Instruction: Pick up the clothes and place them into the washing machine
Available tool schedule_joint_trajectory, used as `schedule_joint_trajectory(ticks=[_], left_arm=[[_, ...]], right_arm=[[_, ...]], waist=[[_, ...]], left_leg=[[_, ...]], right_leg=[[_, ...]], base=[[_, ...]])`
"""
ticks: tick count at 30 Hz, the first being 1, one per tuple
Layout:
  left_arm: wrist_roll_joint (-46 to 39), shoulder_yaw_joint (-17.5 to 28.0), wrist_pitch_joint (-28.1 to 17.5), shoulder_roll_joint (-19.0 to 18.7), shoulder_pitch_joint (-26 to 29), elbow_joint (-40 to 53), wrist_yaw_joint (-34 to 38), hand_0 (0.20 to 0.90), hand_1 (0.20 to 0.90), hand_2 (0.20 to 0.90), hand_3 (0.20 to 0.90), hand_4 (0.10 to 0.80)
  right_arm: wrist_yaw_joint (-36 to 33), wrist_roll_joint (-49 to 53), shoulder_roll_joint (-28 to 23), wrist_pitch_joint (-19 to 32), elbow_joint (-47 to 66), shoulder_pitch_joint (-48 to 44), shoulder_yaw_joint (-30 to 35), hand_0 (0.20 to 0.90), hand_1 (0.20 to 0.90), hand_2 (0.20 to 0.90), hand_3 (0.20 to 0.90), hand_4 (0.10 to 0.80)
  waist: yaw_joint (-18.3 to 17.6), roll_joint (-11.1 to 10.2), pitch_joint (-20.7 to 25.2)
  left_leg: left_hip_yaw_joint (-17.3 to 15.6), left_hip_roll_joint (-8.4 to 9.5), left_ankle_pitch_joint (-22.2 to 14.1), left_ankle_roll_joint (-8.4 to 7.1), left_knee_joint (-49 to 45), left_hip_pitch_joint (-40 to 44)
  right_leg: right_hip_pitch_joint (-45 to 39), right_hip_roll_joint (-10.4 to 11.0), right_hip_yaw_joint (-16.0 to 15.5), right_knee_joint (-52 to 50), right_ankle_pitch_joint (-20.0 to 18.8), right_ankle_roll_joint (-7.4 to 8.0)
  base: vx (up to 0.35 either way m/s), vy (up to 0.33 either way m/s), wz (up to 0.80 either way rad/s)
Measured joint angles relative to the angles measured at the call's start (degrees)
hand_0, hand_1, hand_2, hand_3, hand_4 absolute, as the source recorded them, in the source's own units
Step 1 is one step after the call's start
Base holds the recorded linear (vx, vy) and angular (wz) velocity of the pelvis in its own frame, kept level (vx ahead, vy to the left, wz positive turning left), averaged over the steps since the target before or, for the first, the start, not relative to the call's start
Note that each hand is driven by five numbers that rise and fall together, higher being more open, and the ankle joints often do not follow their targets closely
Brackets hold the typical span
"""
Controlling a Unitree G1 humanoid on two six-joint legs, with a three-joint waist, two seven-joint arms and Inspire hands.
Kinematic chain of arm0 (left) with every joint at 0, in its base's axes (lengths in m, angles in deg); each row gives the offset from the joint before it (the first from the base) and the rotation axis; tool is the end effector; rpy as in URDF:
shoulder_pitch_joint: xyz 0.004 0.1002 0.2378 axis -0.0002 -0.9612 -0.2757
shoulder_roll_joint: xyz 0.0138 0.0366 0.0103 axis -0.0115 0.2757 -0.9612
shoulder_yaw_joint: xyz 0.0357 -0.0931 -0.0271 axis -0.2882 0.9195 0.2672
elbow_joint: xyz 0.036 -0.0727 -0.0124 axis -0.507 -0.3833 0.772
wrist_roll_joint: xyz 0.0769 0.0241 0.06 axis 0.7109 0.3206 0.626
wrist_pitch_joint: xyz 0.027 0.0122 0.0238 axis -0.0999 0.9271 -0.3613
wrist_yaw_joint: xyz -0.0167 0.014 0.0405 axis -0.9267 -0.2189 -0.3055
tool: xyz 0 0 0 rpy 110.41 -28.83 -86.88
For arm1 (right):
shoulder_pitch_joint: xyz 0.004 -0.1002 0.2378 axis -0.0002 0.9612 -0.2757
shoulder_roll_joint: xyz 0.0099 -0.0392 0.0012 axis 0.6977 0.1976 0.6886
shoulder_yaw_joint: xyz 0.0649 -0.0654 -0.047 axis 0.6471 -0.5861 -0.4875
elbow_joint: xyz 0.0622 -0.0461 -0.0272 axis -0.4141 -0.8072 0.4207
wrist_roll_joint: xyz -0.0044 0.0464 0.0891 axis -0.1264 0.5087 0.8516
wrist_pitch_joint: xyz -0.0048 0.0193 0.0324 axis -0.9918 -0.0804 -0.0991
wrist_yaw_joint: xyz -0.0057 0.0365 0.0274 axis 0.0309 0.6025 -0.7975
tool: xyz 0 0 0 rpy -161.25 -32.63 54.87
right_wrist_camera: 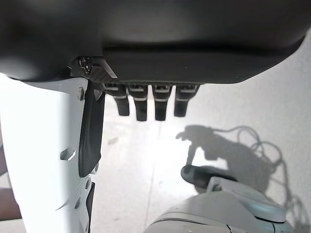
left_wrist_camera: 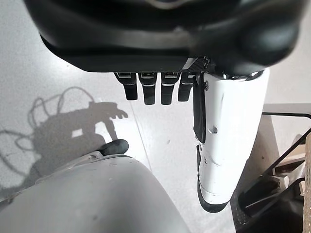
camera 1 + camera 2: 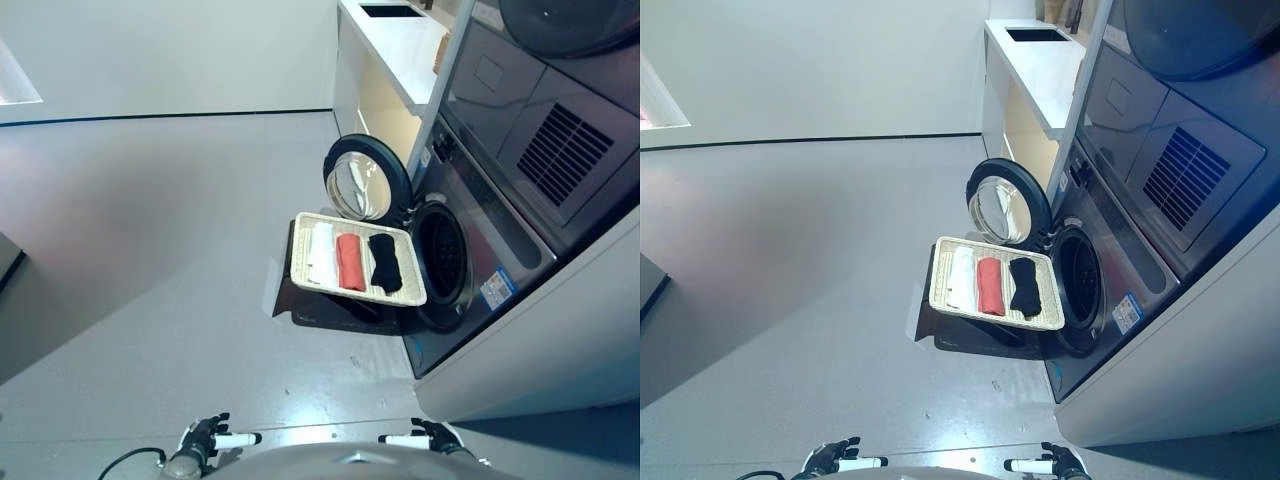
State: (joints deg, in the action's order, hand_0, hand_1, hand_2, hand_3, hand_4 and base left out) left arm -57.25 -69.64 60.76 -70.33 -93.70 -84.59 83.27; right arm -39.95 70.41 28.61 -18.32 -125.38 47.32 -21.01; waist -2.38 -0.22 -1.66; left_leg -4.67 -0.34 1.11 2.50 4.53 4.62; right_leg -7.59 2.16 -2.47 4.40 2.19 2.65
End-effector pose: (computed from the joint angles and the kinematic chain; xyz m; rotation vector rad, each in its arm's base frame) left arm 0.0492 0.2155 -0.1194 0.2839 1.1943 -0.0023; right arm 0.0565 -0.2165 -0.1201 -0.2688 1.2319 -0.0850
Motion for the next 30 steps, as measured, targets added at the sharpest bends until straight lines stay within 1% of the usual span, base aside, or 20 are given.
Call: schedule_joint_trajectory(ticks=[18,25,30], left_arm=[[-0.13,-0.02,0.94,0.02,0.1,-0.07,-0.01,0.9,0.9,0.9,0.9,0.8],[-0.24,-0.27,1.01,0.11,0.51,-0.11,0.1,0.9,0.9,0.9,0.9,0.8],[-0.3,-0.23,1.26,0.47,2.13,-0.14,0.16,0.9,0.9,0.9,0.9,0.8]], right_arm=[[-0.18,-1.16,-0.01,-0.13,-0.42,-0.02,-1.15,0.9,0.9,0.9,0.9,0.8],[-0.67,-1.15,-0.06,-0.19,-0.41,-0.45,-1.15,0.9,0.9,0.9,0.9,0.8],[-1.42,-1.09,-0.17,-0.4,-0.55,-2.05,-1.07,0.9,0.9,0.9,0.9,0.8]], waist=[[0.02,0.0,-0.02],[0.02,0.31,-0.52],[0.12,0.95,-1.54]], left_leg=[[0.32,0.07,0.02,-0.02,0.01,-0.12],[0.31,0.28,-0.03,0.02,0.04,-1.0],[0.21,0.59,0.03,0.6,0.02,-2.32]], right_leg=[[-0.02,0.05,-0.35,0.05,0.0,0.0],[1.0,0.27,-0.31,-0.17,0.0,-0.01],[3.1,0.53,-0.1,-1.25,-0.55,0.17]], base=[[0.001,0.004,0.0],[0.004,0.08,0.0],[0.008,0.136,-0.06]])
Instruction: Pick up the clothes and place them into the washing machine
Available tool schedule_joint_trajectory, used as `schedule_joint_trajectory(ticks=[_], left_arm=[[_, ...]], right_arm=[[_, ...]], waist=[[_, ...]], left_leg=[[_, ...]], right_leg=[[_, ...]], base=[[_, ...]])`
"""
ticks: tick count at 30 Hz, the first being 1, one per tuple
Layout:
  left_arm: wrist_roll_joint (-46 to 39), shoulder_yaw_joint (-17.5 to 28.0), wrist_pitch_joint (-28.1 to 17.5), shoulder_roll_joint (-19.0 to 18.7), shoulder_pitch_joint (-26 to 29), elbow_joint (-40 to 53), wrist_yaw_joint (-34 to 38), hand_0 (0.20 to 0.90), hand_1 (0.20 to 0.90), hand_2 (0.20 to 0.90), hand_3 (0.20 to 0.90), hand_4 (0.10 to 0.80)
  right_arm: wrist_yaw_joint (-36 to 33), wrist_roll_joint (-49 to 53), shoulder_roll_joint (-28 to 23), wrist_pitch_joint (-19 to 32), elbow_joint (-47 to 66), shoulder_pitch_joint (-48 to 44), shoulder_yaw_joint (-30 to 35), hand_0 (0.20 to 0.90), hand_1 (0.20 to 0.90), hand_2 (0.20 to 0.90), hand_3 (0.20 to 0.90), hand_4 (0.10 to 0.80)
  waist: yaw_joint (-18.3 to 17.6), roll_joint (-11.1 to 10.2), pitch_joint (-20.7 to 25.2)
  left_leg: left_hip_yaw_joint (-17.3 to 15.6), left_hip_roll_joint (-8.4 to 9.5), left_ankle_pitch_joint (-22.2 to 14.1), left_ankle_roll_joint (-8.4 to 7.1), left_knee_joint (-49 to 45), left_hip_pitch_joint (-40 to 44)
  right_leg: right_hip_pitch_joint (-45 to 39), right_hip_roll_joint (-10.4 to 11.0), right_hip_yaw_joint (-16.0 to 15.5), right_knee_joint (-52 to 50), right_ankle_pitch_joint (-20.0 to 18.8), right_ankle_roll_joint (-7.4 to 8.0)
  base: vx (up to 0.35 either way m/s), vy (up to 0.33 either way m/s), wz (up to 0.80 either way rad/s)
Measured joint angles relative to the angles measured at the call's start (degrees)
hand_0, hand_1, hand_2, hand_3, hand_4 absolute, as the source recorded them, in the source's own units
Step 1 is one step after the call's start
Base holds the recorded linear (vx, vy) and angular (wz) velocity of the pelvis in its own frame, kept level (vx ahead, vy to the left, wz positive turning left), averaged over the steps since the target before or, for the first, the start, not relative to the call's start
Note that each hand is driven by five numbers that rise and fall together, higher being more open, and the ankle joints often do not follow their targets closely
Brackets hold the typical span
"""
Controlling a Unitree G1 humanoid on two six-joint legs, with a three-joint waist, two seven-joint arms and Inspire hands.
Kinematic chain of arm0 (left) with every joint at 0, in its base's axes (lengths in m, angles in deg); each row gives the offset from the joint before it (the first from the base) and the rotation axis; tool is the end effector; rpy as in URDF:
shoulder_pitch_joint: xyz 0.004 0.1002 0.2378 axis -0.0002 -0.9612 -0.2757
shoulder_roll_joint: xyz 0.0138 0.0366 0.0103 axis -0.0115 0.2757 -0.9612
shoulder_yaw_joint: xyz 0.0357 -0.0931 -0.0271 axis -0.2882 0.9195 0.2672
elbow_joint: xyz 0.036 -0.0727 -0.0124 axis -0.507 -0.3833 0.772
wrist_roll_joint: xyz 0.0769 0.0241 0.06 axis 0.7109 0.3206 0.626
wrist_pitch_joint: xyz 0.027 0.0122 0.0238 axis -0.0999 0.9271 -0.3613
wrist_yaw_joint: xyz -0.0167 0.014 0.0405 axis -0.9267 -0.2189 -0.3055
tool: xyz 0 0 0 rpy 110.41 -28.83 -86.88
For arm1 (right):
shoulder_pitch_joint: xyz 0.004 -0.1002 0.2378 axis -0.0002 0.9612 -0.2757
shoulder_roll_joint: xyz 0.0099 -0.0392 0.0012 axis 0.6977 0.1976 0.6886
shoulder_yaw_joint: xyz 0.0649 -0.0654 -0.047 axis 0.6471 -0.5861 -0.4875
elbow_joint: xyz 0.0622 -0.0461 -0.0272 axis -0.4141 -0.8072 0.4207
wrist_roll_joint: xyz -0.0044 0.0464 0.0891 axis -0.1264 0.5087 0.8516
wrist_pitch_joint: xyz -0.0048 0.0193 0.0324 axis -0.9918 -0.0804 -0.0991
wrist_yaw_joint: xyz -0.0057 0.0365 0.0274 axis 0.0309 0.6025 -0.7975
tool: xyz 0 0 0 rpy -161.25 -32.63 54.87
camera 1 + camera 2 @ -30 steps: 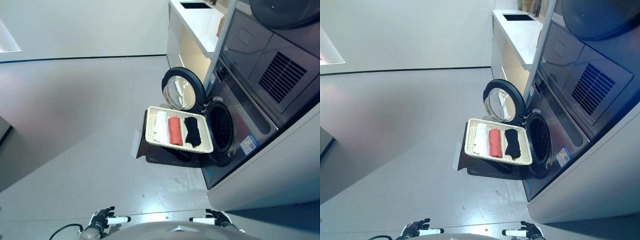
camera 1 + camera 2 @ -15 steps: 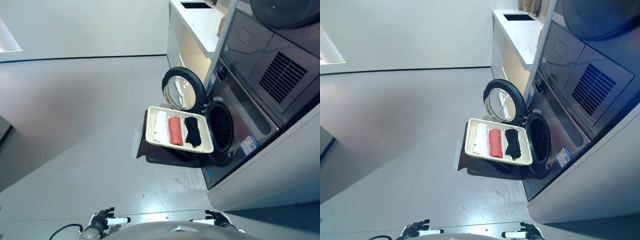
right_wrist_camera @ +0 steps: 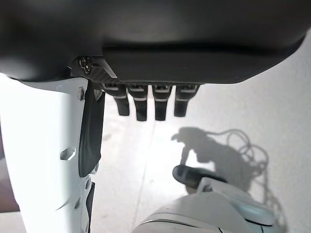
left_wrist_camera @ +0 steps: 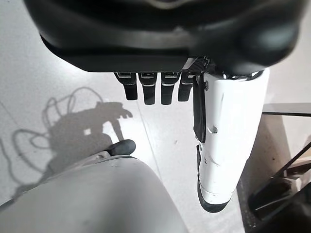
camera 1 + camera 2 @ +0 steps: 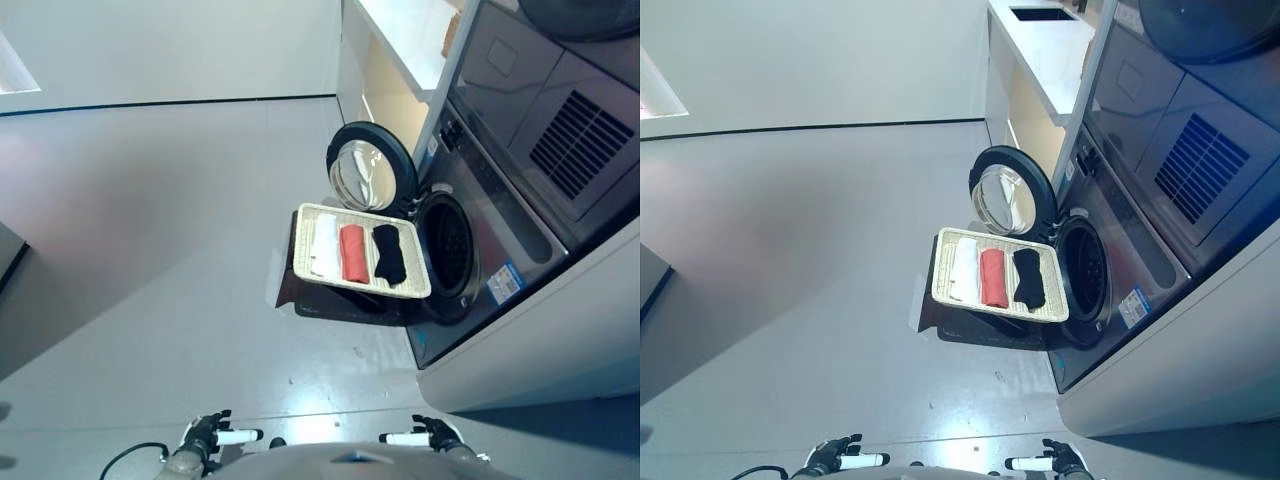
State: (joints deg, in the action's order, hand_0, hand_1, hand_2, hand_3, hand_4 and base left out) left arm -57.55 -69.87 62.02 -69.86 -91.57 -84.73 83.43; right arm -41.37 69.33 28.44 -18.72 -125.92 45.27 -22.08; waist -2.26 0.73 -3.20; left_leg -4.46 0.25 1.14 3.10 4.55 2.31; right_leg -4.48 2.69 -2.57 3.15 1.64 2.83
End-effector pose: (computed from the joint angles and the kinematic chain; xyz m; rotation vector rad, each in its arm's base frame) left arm 0.0617 0.2121 -0.1187 0.2824 1.1812 -0.0051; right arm 0.0678 -0.2163 -0.1186 -0.3186 1.2103 -0.0778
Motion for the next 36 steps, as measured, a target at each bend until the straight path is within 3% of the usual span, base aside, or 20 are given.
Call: schedule_joint_trajectory(ticks=[3,5,6,8,10,12,13,14,15,17,19,21,22,23,24,25,26,28,33,36], left_arm=[[0.0,-0.06,0.0,0.28,1.53,0.02,0.56,0.9,0.9,0.9,0.9,0.8],[0.01,-0.05,0.1,0.56,3.29,-0.02,0.96,0.9,0.9,0.9,0.9,0.8],[0.0,-0.17,0.05,0.63,3.73,0.04,0.97,0.9,0.9,0.9,0.9,0.8],[-0.02,-0.16,-0.09,0.39,5.64,-0.09,1.11,0.9,0.9,0.9,0.9,0.8],[-0.05,-0.13,-0.3,-0.28,6.65,-0.63,1.71,0.9,0.9,0.9,0.9,0.8],[-0.05,-0.07,-0.16,-0.46,6.49,-1.31,2.25,0.9,0.9,0.9,0.9,0.8],[-0.04,0.01,-0.13,-0.48,6.47,-1.87,2.34,0.9,0.9,0.9,0.9,0.8],[-0.05,0.14,0.03,-0.3,6.8,-2.98,2.5,0.9,0.9,0.9,0.9,0.8],[-0.05,0.22,0.09,-0.33,6.78,-3.12,2.71,0.9,0.9,0.9,0.9,0.8],[-0.04,0.31,0.13,-0.3,6.58,-4.04,3.13,0.9,0.9,0.9,0.9,0.8],[-0.04,0.49,0.13,-0.17,5.92,-4.34,3.51,0.9,0.9,0.9,0.9,0.8],[0.02,0.51,0.12,-0.24,4.38,-4.38,3.64,0.9,0.9,0.9,0.9,0.8],[-0.06,0.45,0.25,0.25,4.42,-4.37,3.78,0.9,0.9,0.9,0.9,0.8],[-0.07,0.45,0.24,0.94,4.13,-4.35,3.97,0.9,0.9,0.9,0.9,0.8],[-0.06,0.04,0.23,2.1,3.69,-4.35,3.94,0.9,0.9,0.9,0.9,0.8],[-0.09,0.04,0.23,3.03,3.4,-4.31,3.82,0.9,0.9,0.9,0.9,0.8],[-0.14,0.03,0.05,3.69,3.36,-4.14,3.66,0.9,0.9,0.9,0.9,0.8],[-1.2,0.02,-0.48,4.48,3.63,-3.85,3.57,0.9,0.9,0.9,0.9,0.8],[-3.5,0.08,-0.31,4.54,5.66,-3.11,3.56,0.9,0.9,0.9,0.9,0.8],[-4.62,0.32,-0.47,4.76,6.55,-2.12,3.55,0.9,0.9,0.9,0.9,0.8]], right_arm=[[-1.23,0.06,-0.15,0.05,0.07,-1.85,0.5,0.9,0.9,0.9,0.9,0.8],[-1.37,0.26,-0.59,0.24,-0.1,-2.76,2.13,0.9,0.9,0.9,0.9,0.8],[-1.41,0.44,-0.86,0.21,0.02,-3.52,2.39,0.9,0.9,0.9,0.9,0.8],[-2.11,2.34,-1.31,0.29,-0.04,-3.99,2.35,0.9,0.9,0.9,0.9,0.8],[-2.29,3.98,-0.96,0.34,0.23,-4.46,3.02,0.9,0.9,0.9,0.9,0.8],[-2.38,4.73,-0.94,0.47,0.55,-4.74,4.38,0.9,0.9,0.9,0.9,0.8],[-2.43,4.95,-0.97,0.46,0.42,-5.23,4.66,0.9,0.9,0.9,0.9,0.8],[-2.58,4.99,-1.09,0.43,0.35,-5.42,5.0,0.9,0.9,0.9,0.9,0.8],[-2.66,5.02,-1.08,0.41,0.32,-5.63,5.14,0.9,0.9,0.9,0.9,0.8],[-2.77,5.15,-1.05,0.38,0.58,-5.85,6.11,0.9,0.9,0.9,0.9,0.8],[-3.33,5.15,-1.01,0.38,0.58,-5.94,6.37,0.9,0.9,0.9,0.9,0.8],[-3.51,4.97,-0.72,0.26,0.47,-5.35,6.25,0.9,0.9,0.9,0.9,0.8],[-3.55,5.05,-0.79,0.29,0.46,-4.74,6.41,0.9,0.9,0.9,0.9,0.8],[-3.56,5.18,-1.05,0.31,0.31,-4.37,6.73,0.9,0.9,0.9,0.9,0.8],[-3.51,5.13,-1.62,0.31,0.24,-3.78,6.55,0.9,0.9,0.9,0.9,0.8],[-3.55,4.92,-1.87,0.19,0.08,-3.76,5.8,0.9,0.9,0.9,0.9,0.8],[-3.5,4.89,-2.22,0.24,0.01,-3.91,5.38,0.9,0.9,0.9,0.9,0.8],[-3.48,4.61,-3.05,0.54,1.03,-4.48,5.01,0.9,0.9,0.9,0.9,0.8],[-3.29,4.59,-3.96,0.29,2.34,-5.72,4.19,0.9,0.9,0.9,0.9,0.8],[-2.33,4.41,-3.71,0.18,1.64,-5.02,1.46,0.9,0.9,0.9,0.9,0.8]], waist=[[-0.03,0.35,-0.98],[-0.23,0.83,-2.25],[-0.2,1.01,-2.69],[-1.02,1.41,-4.96],[-2.07,0.69,-5.58],[-2.72,0.17,-6.03],[-3.11,-0.17,-6.26],[-3.79,-0.08,-6.52],[-3.75,-0.17,-6.63],[-4.75,-0.41,-7.42],[-4.69,-1.11,-7.9],[-4.85,-2.12,-6.97],[-5.71,-1.46,-6.68],[-6.34,0.17,-5.86],[-7.7,2.84,-4.38],[-7.58,4.01,-3.37],[-6.87,4.05,-2.97],[-6.11,3.83,-2.07],[-6.21,2.85,-1.42],[-4.12,1.27,-1.98]], left_leg=[[-0.35,-0.09,-0.01,0.41,0.02,-0.56],[-0.2,0.48,-0.2,0.97,0.33,-0.57],[-0.16,-0.1,0.02,1.3,0.31,-0.5],[0.61,-0.23,-0.47,2.45,0.31,0.5],[1.79,0.89,-0.87,3.71,0.29,0.34],[1.86,1.57,-1.0,4.38,0.25,0.35],[2.02,1.64,-1.14,4.6,0.25,0.47],[2.75,1.66,-1.25,4.51,0.01,0.3],[2.75,1.79,-1.06,4.8,0.15,0.25],[3.2,1.84,-1.64,4.12,0.0,0.79],[3.33,1.74,-2.98,2.35,0.04,2.75],[5.02,1.57,-5.21,-0.25,0.36,4.55],[6.73,0.14,-6.18,-1.22,0.4,5.47],[8.2,-1.65,-6.71,-2.06,0.41,5.26],[9.56,-5.29,-7.65,-3.36,0.37,5.27],[9.49,-6.93,-7.43,-4.33,0.04,5.95],[9.05,-7.37,-6.71,-5.54,-0.45,7.37],[8.64,-8.2,-5.34,-7.47,-2.71,6.96],[11.02,-8.56,-5.23,-11.44,-15.59,3.4],[14.26,-6.1,-1.44,-15.03,-32.38,-0.97]], right_leg=[[2.35,0.1,-0.02,-3.32,0.54,0.58],[5.06,0.25,-0.31,-8.55,1.35,1.51],[6.26,0.35,-0.46,-11.33,2.01,2.32],[12.16,0.63,-0.33,-24.71,2.8,3.09],[18.26,2.8,-0.4,-32.51,3.99,3.54],[20.91,4.92,-1.3,-27.92,3.65,4.06],[21.14,5.75,-2.26,-23.8,2.89,5.21],[20.72,6.82,-3.7,-15.46,0.83,7.52],[20.66,6.95,-4.22,-12.31,-0.14,8.25],[22.0,8.95,-5.41,-3.79,-5.07,9.66],[21.81,9.92,-8.25,-0.37,-8.81,9.96],[20.24,10.13,-10.3,-1.79,-8.13,10.0],[19.75,9.4,-10.2,-2.67,-10.76,7.45],[19.65,7.92,-10.21,-3.59,-10.93,7.11],[18.94,4.41,-9.19,-4.6,-10.35,6.1],[18.36,2.14,-8.93,-5.18,-9.17,3.54],[17.67,1.11,-8.92,-5.38,-8.85,0.23],[16.87,-0.09,-8.4,-4.8,-7.92,-2.52],[12.41,-2.67,-8.48,-2.75,-6.29,-4.2],[8.04,-2.45,-5.77,-1.95,-5.52,-6.01]], base=[[0.017,0.153,-0.16],[0.023,0.188,-0.15],[0.041,0.166,-0.08],[0.102,0.105,0.05],[0.214,0.01,0.15],[0.278,-0.076,0.04],[0.33,-0.126,0.15],[0.245,-0.092,0.17],[0.312,-0.13,0.15],[0.258,-0.11,0.16],[0.29,-0.159,0.1],[0.365,-0.231,0.35],[0.441,-0.297,0.72],[0.341,-0.252,0.97],[0.319,-0.248,0.85],[0.282,-0.246,0.56],[0.242,-0.23,0.18],[0.243,-0.251,-0.12],[0.274,-0.293,-0.2],[0.234,-0.208,-0.51]])
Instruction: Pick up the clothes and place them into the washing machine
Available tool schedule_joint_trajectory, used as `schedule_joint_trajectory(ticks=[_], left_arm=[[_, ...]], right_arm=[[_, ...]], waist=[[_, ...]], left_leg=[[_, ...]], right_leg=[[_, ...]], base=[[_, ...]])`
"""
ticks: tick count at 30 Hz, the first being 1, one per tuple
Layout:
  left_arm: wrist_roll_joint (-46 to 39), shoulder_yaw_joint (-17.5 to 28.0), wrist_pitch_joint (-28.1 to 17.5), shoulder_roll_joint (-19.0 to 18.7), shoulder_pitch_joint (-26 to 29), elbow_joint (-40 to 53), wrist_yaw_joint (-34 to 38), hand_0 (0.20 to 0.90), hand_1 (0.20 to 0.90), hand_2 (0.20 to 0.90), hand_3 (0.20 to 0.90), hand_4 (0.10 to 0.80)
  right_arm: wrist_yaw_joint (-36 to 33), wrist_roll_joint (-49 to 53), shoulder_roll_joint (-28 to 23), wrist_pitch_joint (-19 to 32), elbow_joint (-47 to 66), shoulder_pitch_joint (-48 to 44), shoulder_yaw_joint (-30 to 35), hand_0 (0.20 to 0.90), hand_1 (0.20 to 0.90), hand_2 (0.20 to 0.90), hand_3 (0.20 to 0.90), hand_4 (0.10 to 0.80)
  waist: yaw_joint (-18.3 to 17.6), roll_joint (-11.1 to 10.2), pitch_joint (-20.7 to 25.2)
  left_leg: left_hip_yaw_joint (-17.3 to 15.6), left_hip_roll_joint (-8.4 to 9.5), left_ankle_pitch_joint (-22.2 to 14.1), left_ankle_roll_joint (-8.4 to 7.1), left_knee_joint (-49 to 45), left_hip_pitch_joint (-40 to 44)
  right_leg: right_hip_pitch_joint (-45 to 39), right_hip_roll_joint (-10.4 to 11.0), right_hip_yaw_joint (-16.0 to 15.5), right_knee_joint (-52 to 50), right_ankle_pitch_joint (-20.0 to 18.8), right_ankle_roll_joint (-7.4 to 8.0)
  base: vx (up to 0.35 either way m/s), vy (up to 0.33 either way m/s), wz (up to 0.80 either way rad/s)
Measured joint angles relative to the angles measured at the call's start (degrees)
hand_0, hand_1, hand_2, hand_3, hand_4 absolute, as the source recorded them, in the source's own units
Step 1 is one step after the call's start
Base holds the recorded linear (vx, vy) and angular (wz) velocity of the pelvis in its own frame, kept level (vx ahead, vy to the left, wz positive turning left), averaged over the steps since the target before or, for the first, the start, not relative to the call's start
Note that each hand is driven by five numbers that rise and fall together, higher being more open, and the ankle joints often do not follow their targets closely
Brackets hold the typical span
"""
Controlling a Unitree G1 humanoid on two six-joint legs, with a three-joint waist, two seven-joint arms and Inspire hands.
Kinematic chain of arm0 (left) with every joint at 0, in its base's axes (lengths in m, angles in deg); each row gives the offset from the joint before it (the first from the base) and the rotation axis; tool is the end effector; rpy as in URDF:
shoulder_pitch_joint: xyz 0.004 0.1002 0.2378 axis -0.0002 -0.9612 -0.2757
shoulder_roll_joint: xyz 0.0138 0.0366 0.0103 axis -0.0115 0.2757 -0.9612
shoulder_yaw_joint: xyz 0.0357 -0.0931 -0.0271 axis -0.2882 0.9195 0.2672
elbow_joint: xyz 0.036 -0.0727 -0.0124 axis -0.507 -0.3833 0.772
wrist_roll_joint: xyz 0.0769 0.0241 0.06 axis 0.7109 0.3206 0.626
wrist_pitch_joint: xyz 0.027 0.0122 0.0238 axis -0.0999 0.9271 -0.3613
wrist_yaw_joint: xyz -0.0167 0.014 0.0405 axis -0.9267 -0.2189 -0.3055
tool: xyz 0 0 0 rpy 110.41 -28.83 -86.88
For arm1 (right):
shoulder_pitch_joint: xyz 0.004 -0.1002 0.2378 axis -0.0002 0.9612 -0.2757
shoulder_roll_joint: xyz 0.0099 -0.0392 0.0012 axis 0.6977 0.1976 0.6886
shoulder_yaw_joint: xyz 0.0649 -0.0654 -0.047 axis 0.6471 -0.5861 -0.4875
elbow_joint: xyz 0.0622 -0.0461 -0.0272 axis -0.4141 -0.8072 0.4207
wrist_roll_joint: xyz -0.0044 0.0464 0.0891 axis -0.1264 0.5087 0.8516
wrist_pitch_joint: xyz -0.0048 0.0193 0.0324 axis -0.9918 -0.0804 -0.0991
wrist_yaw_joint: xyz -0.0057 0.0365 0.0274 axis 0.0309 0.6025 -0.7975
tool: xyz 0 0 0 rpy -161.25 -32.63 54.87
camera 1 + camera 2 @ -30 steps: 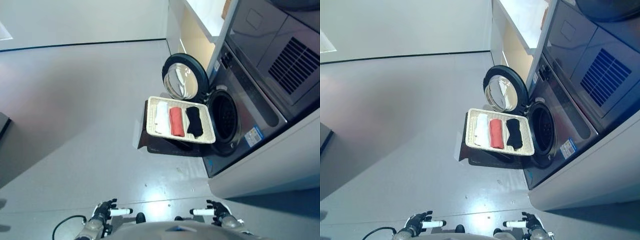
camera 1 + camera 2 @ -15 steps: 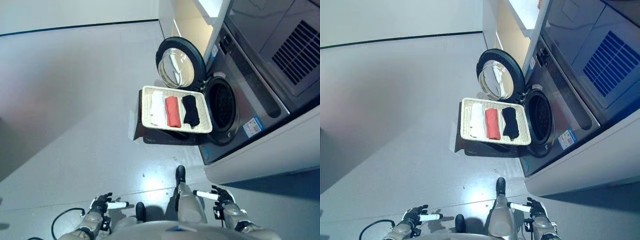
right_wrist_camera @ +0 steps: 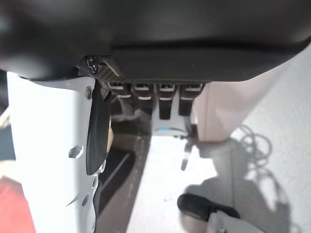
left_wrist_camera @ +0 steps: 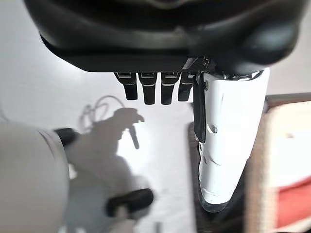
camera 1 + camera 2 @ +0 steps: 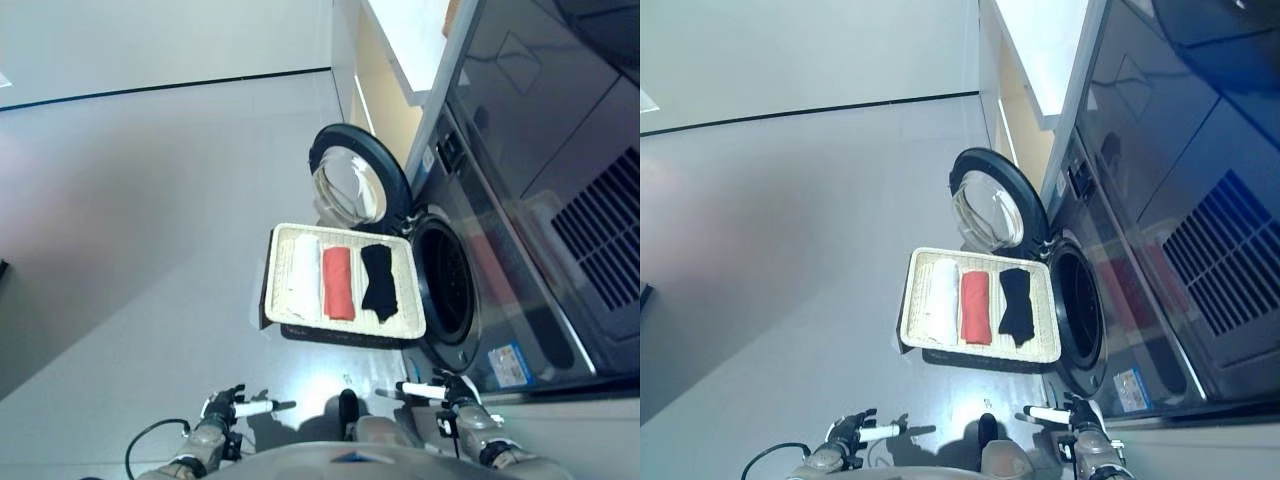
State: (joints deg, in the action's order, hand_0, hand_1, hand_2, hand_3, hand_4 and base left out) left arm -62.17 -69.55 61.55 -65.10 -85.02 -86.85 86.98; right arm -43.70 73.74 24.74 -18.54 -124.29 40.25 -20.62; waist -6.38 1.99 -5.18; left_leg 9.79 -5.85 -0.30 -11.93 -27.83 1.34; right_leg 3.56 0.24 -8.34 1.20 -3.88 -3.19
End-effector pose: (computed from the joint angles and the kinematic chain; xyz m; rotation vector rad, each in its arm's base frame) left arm 0.0980 0.1827 -0.1167 0.1922 1.0889 0.0490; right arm 0.1056 -0.2372 -0.1041 -0.3171 1.0810 -0.2092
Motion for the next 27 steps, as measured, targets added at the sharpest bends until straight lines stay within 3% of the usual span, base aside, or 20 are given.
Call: schedule_joint_trajectory(ticks=[2,3,5,7,9,11,13,15,16,17,19,21,24,27], left_arm=[[-0.13,0.23,0.02,0.05,-0.06,-0.2,0.03,0.9,0.9,0.9,0.9,0.8],[-0.24,0.25,0.01,0.03,0.36,-0.19,0.09,0.9,0.9,0.9,0.9,0.8],[-0.61,1.01,-0.91,-0.45,1.62,-0.21,0.19,0.9,0.9,0.9,0.9,0.8],[-1.2,1.36,-1.16,-0.72,1.74,-0.24,0.56,0.9,0.9,0.9,0.9,0.8],[-3.08,3.23,-0.88,-0.65,0.79,-0.39,0.95,0.9,0.9,0.9,0.9,0.8],[-3.03,2.98,-1.19,-0.84,0.5,-0.25,1.37,0.9,0.9,0.9,0.9,0.8],[-3.3,2.81,-0.86,-0.73,0.85,-0.5,1.45,0.9,0.9,0.9,0.9,0.8],[-3.14,2.16,-1.02,-0.38,-0.08,-0.1,1.51,0.9,0.9,0.9,0.9,0.8],[-3.12,2.13,-1.04,0.14,-0.63,0.11,1.72,0.9,0.9,0.9,0.9,0.8],[-3.28,2.23,-0.9,0.4,-1.16,0.06,1.64,0.9,0.9,0.9,0.9,0.8],[-3.09,2.2,-1.14,-1.81,-0.83,0.73,2.21,0.9,0.9,0.9,0.9,0.8],[-3.07,2.14,-1.14,-2.92,0.29,1.07,2.36,0.9,0.9,0.9,0.9,0.8],[-2.84,2.04,-1.13,-3.2,-0.1,1.5,2.42,0.9,0.9,0.9,0.9,0.8],[-2.84,1.95,-1.01,-3.15,-0.89,1.62,2.4,0.9,0.9,0.9,0.9,0.8]], right_arm=[[-0.11,-0.01,-0.06,0.08,0.08,-0.31,-0.78,0.9,0.9,0.9,0.9,0.8],[-0.18,-0.02,-0.14,0.06,-0.01,-0.56,-0.87,0.9,0.9,0.9,0.9,0.8],[-0.15,0.03,0.12,0.0,-0.05,-1.43,-1.06,0.9,0.9,0.9,0.9,0.8],[-0.19,0.07,0.08,0.07,-0.12,-1.88,-0.99,0.9,0.9,0.9,0.9,0.8],[-0.28,0.33,-0.06,0.45,0.05,-2.18,-0.58,0.9,0.9,0.9,0.9,0.8],[-0.5,1.41,-0.21,0.34,0.03,-2.57,-0.16,0.9,0.9,0.9,0.9,0.8],[-0.62,1.71,-0.25,0.24,-0.13,-2.45,-0.2,0.9,0.9,0.9,0.9,0.8],[-0.98,1.88,-0.44,0.2,-0.06,-1.35,-0.26,0.9,0.9,0.9,0.9,0.8],[-1.09,1.88,-1.04,0.24,-0.01,-1.34,-0.28,0.9,0.9,0.9,0.9,0.8],[-1.16,1.88,-1.09,0.27,-0.04,-1.44,-0.34,0.9,0.9,0.9,0.9,0.8],[-0.82,1.79,0.63,0.27,0.72,-1.32,-2.29,0.9,0.9,0.9,0.9,0.8],[-0.95,1.65,1.76,0.11,1.02,-1.51,-2.51,0.9,0.9,0.9,0.9,0.8],[-0.94,1.04,2.26,0.21,1.08,-2.05,-2.59,0.9,0.9,0.9,0.9,0.8],[-1.2,-0.56,2.17,0.04,0.97,-3.65,-2.45,0.9,0.9,0.9,0.9,0.8]], waist=[[1.1,-1.19,-0.51],[1.14,-1.57,-0.76],[2.38,-3.96,-2.28],[4.51,-4.89,-3.83],[4.77,-4.05,-4.18],[5.79,-2.14,-4.12],[5.59,-0.91,-5.1],[5.79,0.92,-4.47],[6.23,3.18,-4.0],[7.11,4.42,-4.09],[7.2,2.2,-4.4],[7.5,1.01,-5.28],[8.76,1.0,-5.24],[9.19,0.95,-5.01]], left_leg=[[-0.33,1.9,4.27,-0.36,-5.86,-1.35],[-0.56,1.89,4.25,-0.16,-7.68,-1.89],[-2.56,3.41,2.26,2.31,-7.52,-6.71],[-4.75,2.8,2.2,3.13,-2.4,-8.38],[-4.85,1.53,2.74,3.59,2.5,-10.83],[-3.37,0.56,3.96,3.58,18.89,-9.58],[-2.72,0.73,6.36,4.2,24.54,-9.37],[1.55,1.59,7.03,4.39,31.86,-7.66],[1.69,1.55,6.87,4.63,32.55,-7.21],[1.07,1.41,8.55,8.78,32.18,-6.1],[0.19,4.02,8.83,10.12,32.29,-5.47],[-0.28,5.81,8.8,10.35,32.3,-4.57],[-0.23,6.87,7.43,11.56,32.19,-2.52],[-0.31,6.81,6.75,11.46,32.3,-2.22]], right_leg=[[-2.03,0.84,1.41,0.18,0.82,-1.01],[-2.24,1.25,1.57,0.15,0.84,-1.03],[-3.71,3.29,3.68,1.21,2.14,-1.45],[-5.43,3.91,4.48,1.94,1.38,-0.52],[-7.04,3.4,4.27,3.35,1.08,0.08],[-7.34,2.67,6.15,3.57,2.46,0.26],[-8.56,2.53,6.35,3.52,2.84,1.76],[-9.25,2.25,8.47,3.66,4.19,3.5],[-9.14,1.51,9.94,3.77,4.49,4.86],[-9.59,0.97,11.83,3.72,5.02,6.69],[-9.54,2.24,12.51,3.76,5.4,7.74],[-10.2,4.0,12.61,3.82,5.58,8.16],[-11.85,5.14,13.14,3.81,6.51,9.02],[-12.24,5.36,13.1,3.77,6.76,8.85]], base=[[0.197,-0.118,-0.54],[0.232,-0.057,-0.25],[0.211,-0.029,-0.13],[0.23,0.031,-0.4],[0.279,0.053,-0.28],[0.206,0.027,-0.4],[0.226,0.015,-0.2],[0.211,0.034,-0.36],[0.134,0.062,-0.85],[0.08,0.049,-0.95],[0.095,0.102,-0.43],[0.109,0.113,-0.06],[0.165,0.168,-0.12],[0.184,0.169,0.0]])
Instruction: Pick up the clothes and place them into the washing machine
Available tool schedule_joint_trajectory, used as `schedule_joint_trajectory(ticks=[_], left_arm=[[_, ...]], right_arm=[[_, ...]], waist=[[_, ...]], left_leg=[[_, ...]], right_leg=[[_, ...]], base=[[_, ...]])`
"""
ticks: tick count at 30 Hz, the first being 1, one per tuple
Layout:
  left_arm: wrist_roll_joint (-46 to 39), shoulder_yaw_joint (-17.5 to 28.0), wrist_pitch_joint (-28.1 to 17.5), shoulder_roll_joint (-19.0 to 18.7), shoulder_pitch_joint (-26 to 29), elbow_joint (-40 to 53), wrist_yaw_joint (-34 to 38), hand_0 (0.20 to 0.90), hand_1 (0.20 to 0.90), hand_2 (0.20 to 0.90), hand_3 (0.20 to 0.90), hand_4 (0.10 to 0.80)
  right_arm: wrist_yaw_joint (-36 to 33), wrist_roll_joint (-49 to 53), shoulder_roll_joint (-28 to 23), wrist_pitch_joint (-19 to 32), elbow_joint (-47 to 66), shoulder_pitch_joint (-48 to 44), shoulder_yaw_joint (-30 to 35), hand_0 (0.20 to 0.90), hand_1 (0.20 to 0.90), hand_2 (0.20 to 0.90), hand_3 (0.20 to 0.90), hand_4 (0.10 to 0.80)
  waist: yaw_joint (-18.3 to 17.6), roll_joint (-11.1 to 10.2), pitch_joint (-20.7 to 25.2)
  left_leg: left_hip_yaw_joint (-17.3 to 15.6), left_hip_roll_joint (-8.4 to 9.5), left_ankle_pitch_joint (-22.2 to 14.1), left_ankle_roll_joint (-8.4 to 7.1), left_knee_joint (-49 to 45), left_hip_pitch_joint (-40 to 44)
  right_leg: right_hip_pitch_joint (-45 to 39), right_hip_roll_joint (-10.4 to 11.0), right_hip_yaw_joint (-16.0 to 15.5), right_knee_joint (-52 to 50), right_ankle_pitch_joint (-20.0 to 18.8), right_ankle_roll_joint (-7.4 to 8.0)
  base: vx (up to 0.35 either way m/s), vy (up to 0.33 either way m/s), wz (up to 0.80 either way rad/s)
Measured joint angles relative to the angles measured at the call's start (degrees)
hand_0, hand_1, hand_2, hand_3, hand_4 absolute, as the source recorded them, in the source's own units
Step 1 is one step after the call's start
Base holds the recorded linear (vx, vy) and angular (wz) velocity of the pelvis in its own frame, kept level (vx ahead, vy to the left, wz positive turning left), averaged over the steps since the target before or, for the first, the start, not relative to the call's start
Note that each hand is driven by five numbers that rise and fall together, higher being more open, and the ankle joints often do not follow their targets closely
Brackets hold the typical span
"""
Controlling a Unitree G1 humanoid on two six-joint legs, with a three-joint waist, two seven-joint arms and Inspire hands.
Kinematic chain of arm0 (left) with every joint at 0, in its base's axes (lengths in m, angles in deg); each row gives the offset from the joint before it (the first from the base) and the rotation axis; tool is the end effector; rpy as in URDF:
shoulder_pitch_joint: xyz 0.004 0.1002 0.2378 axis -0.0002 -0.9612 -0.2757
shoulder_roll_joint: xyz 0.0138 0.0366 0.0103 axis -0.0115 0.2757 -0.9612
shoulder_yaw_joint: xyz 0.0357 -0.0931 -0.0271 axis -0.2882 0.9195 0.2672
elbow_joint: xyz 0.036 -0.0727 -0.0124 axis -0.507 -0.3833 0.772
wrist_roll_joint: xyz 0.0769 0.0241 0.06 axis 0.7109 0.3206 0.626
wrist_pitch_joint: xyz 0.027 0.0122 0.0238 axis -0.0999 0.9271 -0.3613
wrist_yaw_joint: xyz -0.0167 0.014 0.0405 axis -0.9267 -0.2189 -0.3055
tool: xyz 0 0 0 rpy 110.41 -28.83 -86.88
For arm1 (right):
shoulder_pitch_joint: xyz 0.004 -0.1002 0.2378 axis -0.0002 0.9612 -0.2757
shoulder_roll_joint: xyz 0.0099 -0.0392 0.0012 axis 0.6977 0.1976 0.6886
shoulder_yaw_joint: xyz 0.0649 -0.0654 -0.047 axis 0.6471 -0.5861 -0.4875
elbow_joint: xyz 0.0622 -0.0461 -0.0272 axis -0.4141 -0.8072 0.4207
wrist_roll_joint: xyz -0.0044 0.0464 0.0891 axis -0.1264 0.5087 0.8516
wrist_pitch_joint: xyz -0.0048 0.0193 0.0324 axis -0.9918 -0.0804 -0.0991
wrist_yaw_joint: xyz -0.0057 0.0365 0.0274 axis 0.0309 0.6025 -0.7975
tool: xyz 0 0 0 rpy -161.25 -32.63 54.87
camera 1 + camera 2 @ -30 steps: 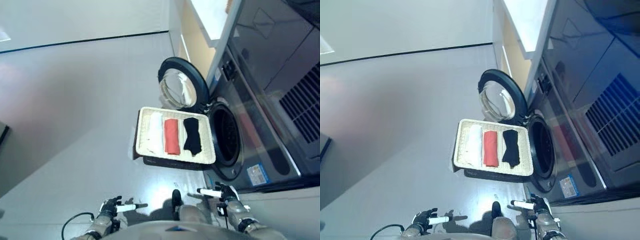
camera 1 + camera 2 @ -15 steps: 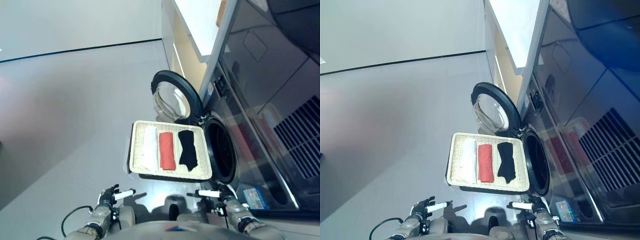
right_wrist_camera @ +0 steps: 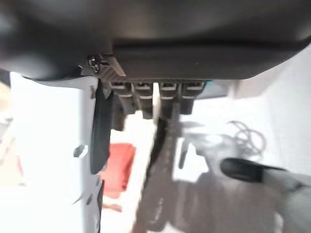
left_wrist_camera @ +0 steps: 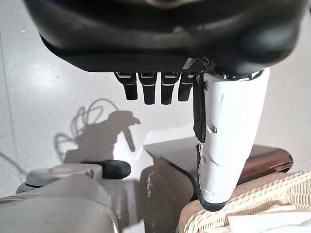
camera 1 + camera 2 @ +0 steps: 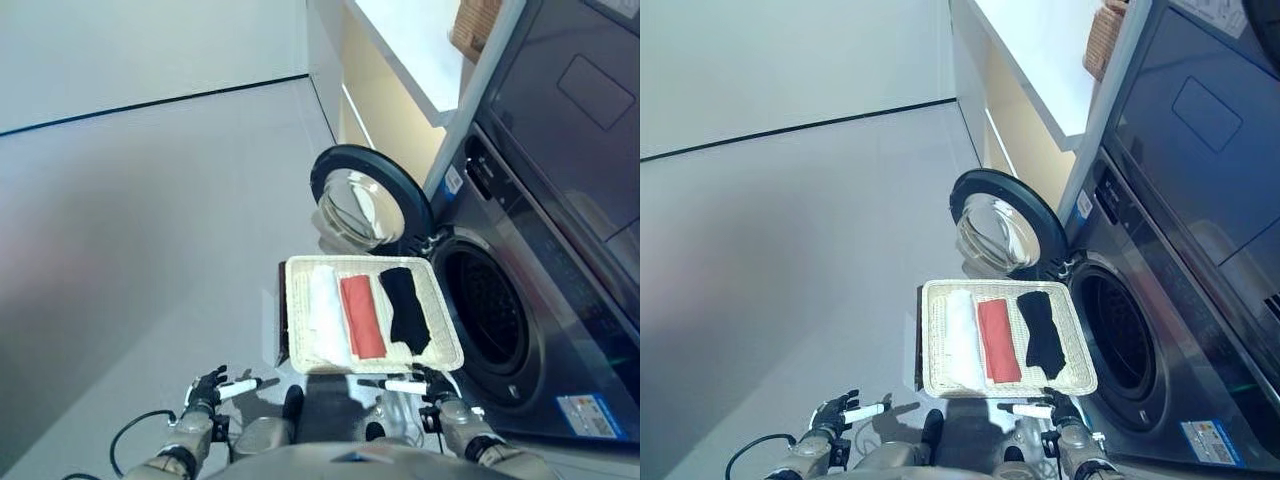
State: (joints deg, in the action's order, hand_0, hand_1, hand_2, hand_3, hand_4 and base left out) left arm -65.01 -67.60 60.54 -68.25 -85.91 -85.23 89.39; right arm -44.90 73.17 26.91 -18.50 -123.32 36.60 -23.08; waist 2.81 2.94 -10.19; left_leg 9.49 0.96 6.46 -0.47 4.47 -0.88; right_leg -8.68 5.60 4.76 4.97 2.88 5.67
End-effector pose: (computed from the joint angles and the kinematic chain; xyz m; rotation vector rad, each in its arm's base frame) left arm 0.0983 0.2038 -0.1126 0.1935 1.0522 0.1769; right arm 0.1309 -0.2182 -0.1004 -0.3318 1.0037 -0.1514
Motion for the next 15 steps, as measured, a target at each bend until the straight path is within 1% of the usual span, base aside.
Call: schedule_joint_trajectory(ticks=[3,4,5,6,7,8,9,10,11,12,13,14,15], left_arm=[[0.01,-0.14,0.35,0.09,-2.4,-0.08,-0.02,0.9,0.9,0.9,0.9,0.8],[0.0,-0.57,0.57,0.12,-2.84,-0.11,-0.04,0.9,0.9,0.9,0.9,0.8],[0.01,-1.77,0.86,0.04,-3.26,-0.07,-0.05,0.9,0.9,0.9,0.9,0.8],[0.01,-1.8,1.03,0.01,-3.49,-0.07,-0.05,0.9,0.9,0.9,0.9,0.8],[-0.14,-2.3,1.04,-0.16,-3.07,-0.09,0.01,0.9,0.9,0.9,0.9,0.8],[-0.15,-2.35,0.95,-0.3,-2.52,-0.09,-0.04,0.9,0.9,0.9,0.9,0.8],[-0.3,-2.11,1.06,-0.74,-2.1,-0.4,0.01,0.9,0.9,0.9,0.9,0.8],[-0.49,-2.1,0.91,-1.48,-1.67,-0.39,0.05,0.9,0.9,0.9,0.9,0.8],[-0.92,-1.96,0.54,-2.17,-1.35,-0.36,0.17,0.9,0.9,0.9,0.9,0.8],[-1.01,-1.7,0.3,-2.64,-1.15,-0.39,0.25,0.9,0.9,0.9,0.9,0.8],[-1.03,-0.95,0.02,-3.29,-0.99,-0.42,0.41,0.9,0.9,0.9,0.9,0.8],[-1.18,-0.89,-0.09,-3.25,-0.81,-0.53,0.72,0.9,0.9,0.9,0.9,0.8],[-1.32,-0.98,-0.48,-3.07,-0.71,-0.08,0.71,0.9,0.9,0.9,0.9,0.8]], right_arm=[[-0.33,-1.69,-0.18,-0.06,-0.65,-0.06,0.09,0.9,0.9,0.9,0.9,0.8],[-0.39,-2.15,-0.35,-0.08,-1.82,-0.4,0.15,0.9,0.9,0.9,0.9,0.8],[-0.52,-2.8,-0.65,-0.51,-2.49,-0.88,0.15,0.9,0.9,0.9,0.9,0.8],[-0.8,-2.89,-0.77,-0.81,-2.43,-0.83,0.13,0.9,0.9,0.9,0.9,0.8],[-1.32,-3.58,-1.28,-1.31,-2.84,-2.74,-0.56,0.9,0.9,0.9,0.9,0.8],[-1.4,-3.9,-1.6,-1.36,-2.79,-4.6,-0.75,0.9,0.9,0.9,0.9,0.8],[-1.49,-3.9,-1.65,-1.26,-2.53,-5.39,-0.66,0.9,0.9,0.9,0.9,0.8],[-1.51,-3.91,-1.65,-1.33,-2.56,-6.24,-0.68,0.9,0.9,0.9,0.9,0.8],[-1.53,-3.94,-1.64,-1.31,-2.51,-7.22,-0.69,0.9,0.9,0.9,0.9,0.8],[-1.6,-4.05,-1.64,-1.31,-2.31,-7.83,-0.76,0.9,0.9,0.9,0.9,0.8],[-1.89,-4.54,-1.61,-1.28,-2.32,-8.43,-1.49,0.9,0.9,0.9,0.9,0.8],[-2.51,-5.2,-2.03,-1.22,-2.42,-8.2,-1.55,0.9,0.9,0.9,0.9,0.8],[-2.93,-5.2,-2.63,-1.53,-2.8,-8.14,-1.65,0.9,0.9,0.9,0.9,0.8]], waist=[[0.06,-0.87,1.64],[0.52,-1.05,2.21],[1.25,-0.94,2.66],[1.27,-1.14,2.98],[1.34,-0.64,2.4],[1.25,0.37,1.57],[0.99,0.21,1.23],[1.11,-0.55,0.46],[1.27,-1.22,0.05],[1.37,-1.6,-0.31],[1.35,-2.02,-0.65],[0.95,-1.31,-0.65],[1.12,-0.42,-0.93]], left_leg=[[-0.08,0.23,-0.58,0.75,-0.29,-0.04],[-0.36,0.88,-1.68,1.81,-0.57,-0.12],[-0.7,0.47,-1.44,1.93,-0.33,-0.01],[-1.24,0.63,-1.03,2.04,-0.35,-0.08],[-2.23,0.53,-1.14,2.51,-1.65,-1.42],[-2.73,-0.78,-1.51,2.68,-2.54,-2.43],[-2.87,-0.61,-1.49,2.92,-2.44,-2.7],[-3.67,-0.19,-1.72,3.3,-2.37,-2.55],[-4.42,0.08,-1.82,3.52,-1.96,-2.62],[-4.7,0.28,-1.71,3.4,-1.64,-2.7],[-4.73,0.49,-1.47,3.08,-1.37,-2.98],[-3.55,0.33,-1.24,2.74,-1.35,-3.52],[-2.54,-0.03,-1.05,2.41,-1.31,-3.82]], right_leg=[[0.1,0.36,0.01,-0.22,0.3,-0.34],[1.72,0.47,0.19,-2.96,0.69,0.17],[4.53,0.24,0.81,-7.65,2.9,0.44],[5.09,0.16,0.76,-8.55,3.31,0.64],[11.37,-0.69,0.51,-18.03,3.98,1.76],[15.33,-1.21,-0.62,-23.36,3.49,3.42],[17.67,-0.82,-2.27,-25.96,2.98,4.06],[18.79,0.24,-4.42,-26.77,3.42,3.97],[19.37,1.4,-7.73,-25.57,3.83,3.23],[19.51,1.7,-9.56,-24.32,3.97,2.77],[18.7,1.45,-11.12,-19.93,3.03,1.14],[17.77,0.59,-10.56,-18.04,2.06,-0.45],[17.04,-0.25,-10.71,-15.85,1.14,-1.02]], base=[[0.115,0.151,-0.07],[0.06,0.202,-0.31],[-0.092,0.098,-0.35],[-0.161,0.153,-0.56],[-0.195,0.143,-0.54],[-0.112,0.134,-0.62],[-0.009,0.066,-0.52],[0.107,-0.022,-0.5],[0.103,-0.046,-0.5],[0.147,-0.078,-0.33],[0.061,-0.071,-0.03],[0.061,-0.071,0.22],[-0.021,-0.083,0.3]])
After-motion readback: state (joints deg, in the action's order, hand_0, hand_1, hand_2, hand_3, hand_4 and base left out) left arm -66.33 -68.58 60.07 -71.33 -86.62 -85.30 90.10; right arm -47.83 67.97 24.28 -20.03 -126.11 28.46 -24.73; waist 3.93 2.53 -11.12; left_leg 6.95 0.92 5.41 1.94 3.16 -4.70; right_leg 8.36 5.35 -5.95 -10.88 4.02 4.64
